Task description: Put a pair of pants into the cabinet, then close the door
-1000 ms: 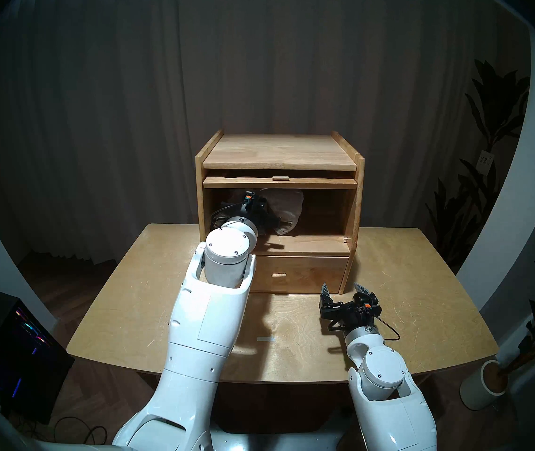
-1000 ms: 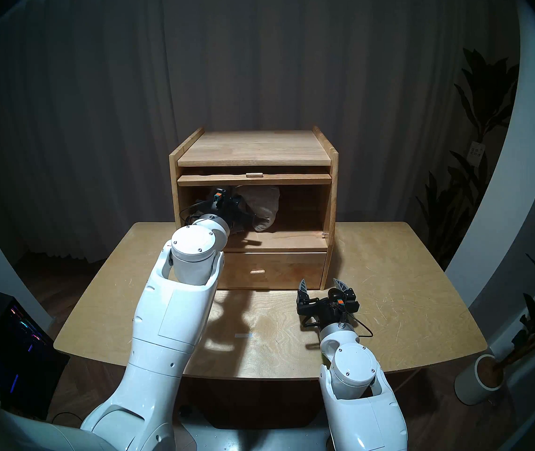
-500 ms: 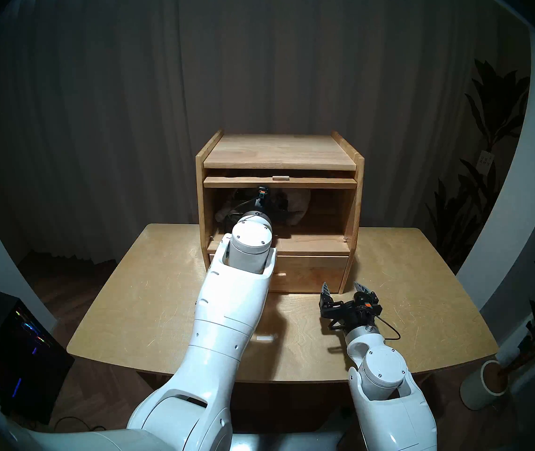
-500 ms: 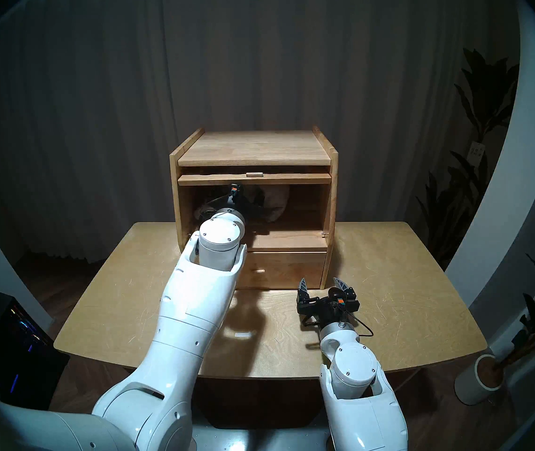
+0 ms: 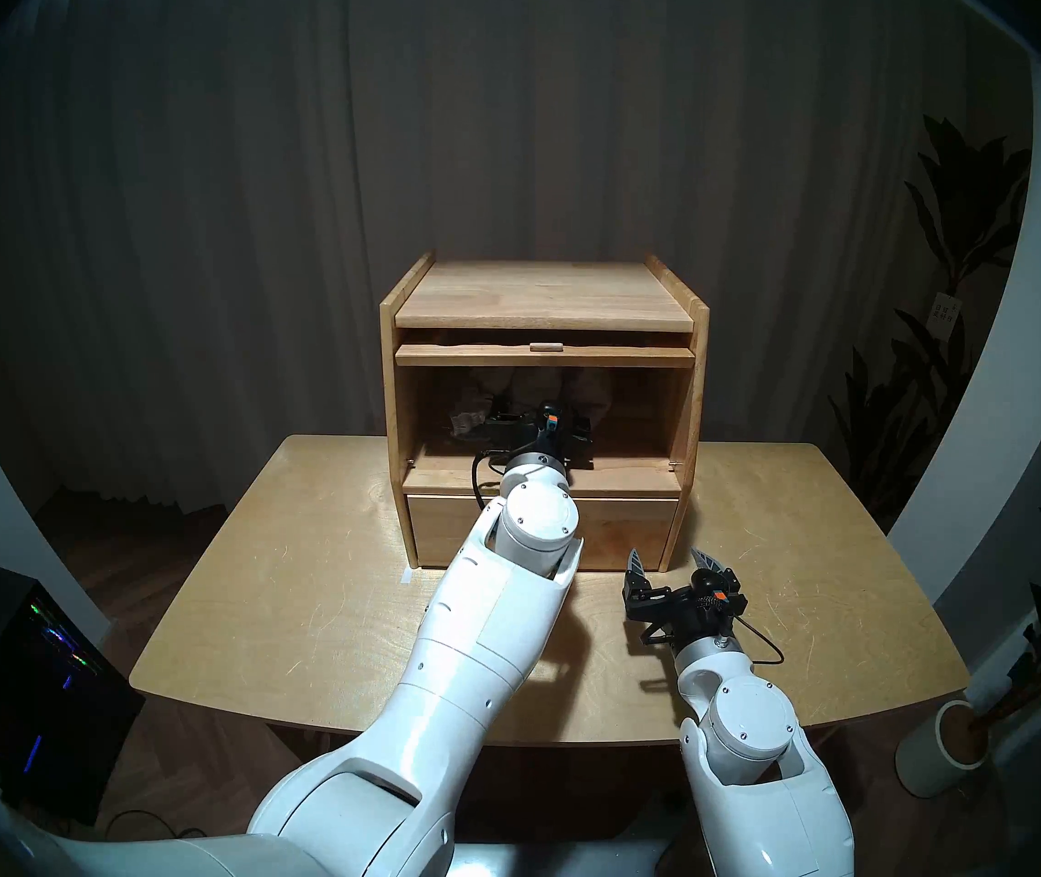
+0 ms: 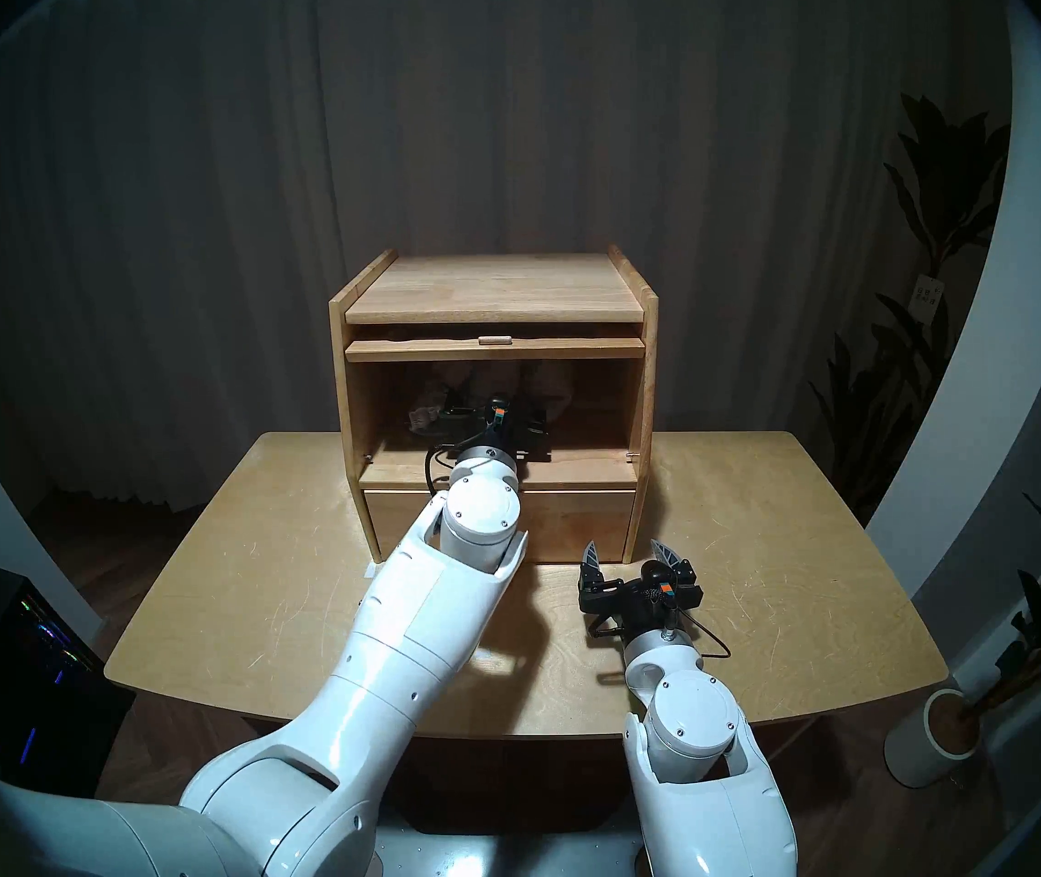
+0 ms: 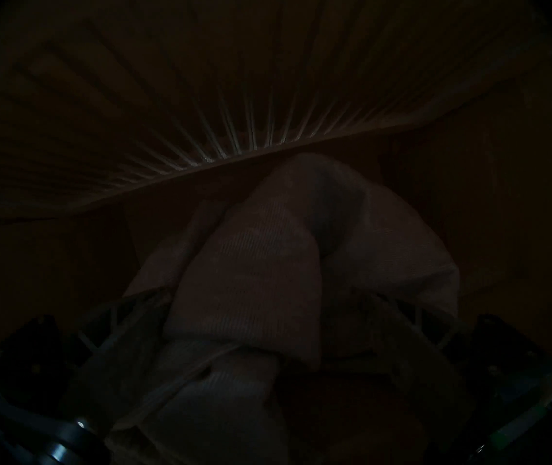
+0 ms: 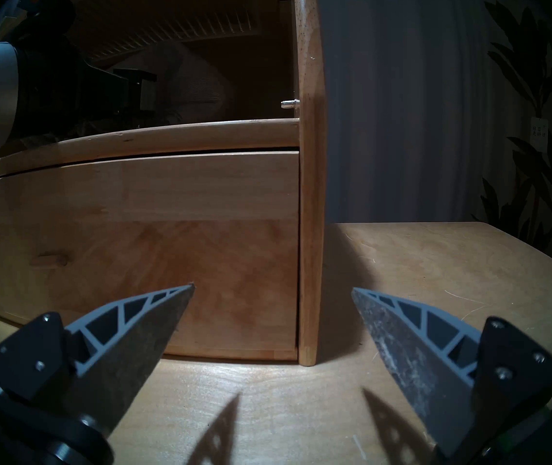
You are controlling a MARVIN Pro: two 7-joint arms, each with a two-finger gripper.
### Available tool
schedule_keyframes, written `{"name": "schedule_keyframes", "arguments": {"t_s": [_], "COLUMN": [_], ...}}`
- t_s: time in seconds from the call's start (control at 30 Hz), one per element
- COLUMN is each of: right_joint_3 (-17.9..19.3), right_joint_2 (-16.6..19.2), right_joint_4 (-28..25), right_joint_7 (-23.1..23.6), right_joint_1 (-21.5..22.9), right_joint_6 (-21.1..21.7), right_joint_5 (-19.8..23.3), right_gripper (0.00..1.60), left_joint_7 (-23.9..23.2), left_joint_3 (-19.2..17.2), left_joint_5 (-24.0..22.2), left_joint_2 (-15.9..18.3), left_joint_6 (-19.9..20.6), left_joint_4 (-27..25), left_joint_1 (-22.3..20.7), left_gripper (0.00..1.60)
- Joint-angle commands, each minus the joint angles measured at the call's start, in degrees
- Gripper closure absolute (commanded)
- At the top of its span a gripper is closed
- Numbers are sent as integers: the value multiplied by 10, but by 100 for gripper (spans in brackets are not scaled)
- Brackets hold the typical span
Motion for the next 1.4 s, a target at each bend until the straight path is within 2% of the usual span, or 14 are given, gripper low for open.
{"name": "schedule_keyframes", "arguments": {"t_s": [0.0, 0.2, 0.33, 0.43, 0.53, 0.57, 0.9, 0.93, 1.37], "right_joint_3": [0, 0, 0, 0, 0, 0, 0, 0, 0], "right_joint_2": [0, 0, 0, 0, 0, 0, 0, 0, 0], "right_joint_4": [-16, -14, -13, -12, -10, -10, -4, -4, 4], "right_joint_7": [0, 0, 0, 0, 0, 0, 0, 0, 0], "right_joint_1": [5, 6, 6, 7, 7, 7, 9, 9, 11], "right_joint_6": [-4, -4, -4, -3, -3, -3, -2, -2, -2], "right_joint_5": [0, 0, 0, 0, 0, 0, 0, 0, 0], "right_gripper": [0, 0, 0, 0, 0, 0, 0, 0, 0], "left_joint_7": [37, 52, 46, 33, 20, 22, 21, 21, 10], "left_joint_3": [47, 86, 118, 142, 165, 164, 140, 139, 105], "left_joint_5": [5, 15, -10, -31, -48, -55, -77, -77, -94], "left_joint_2": [15, 19, 31, 49, 85, 89, 168, 169, 238], "left_joint_6": [-59, -97, -113, -111, -93, -89, -84, -86, -115], "left_joint_4": [-64, -102, -128, -145, -169, -157, -240, -233, -335], "left_joint_1": [9, 9, 24, 49, 94, 97, 178, 176, 225], "left_gripper": [0, 0, 0, 0, 0, 0, 0, 0, 0]}}
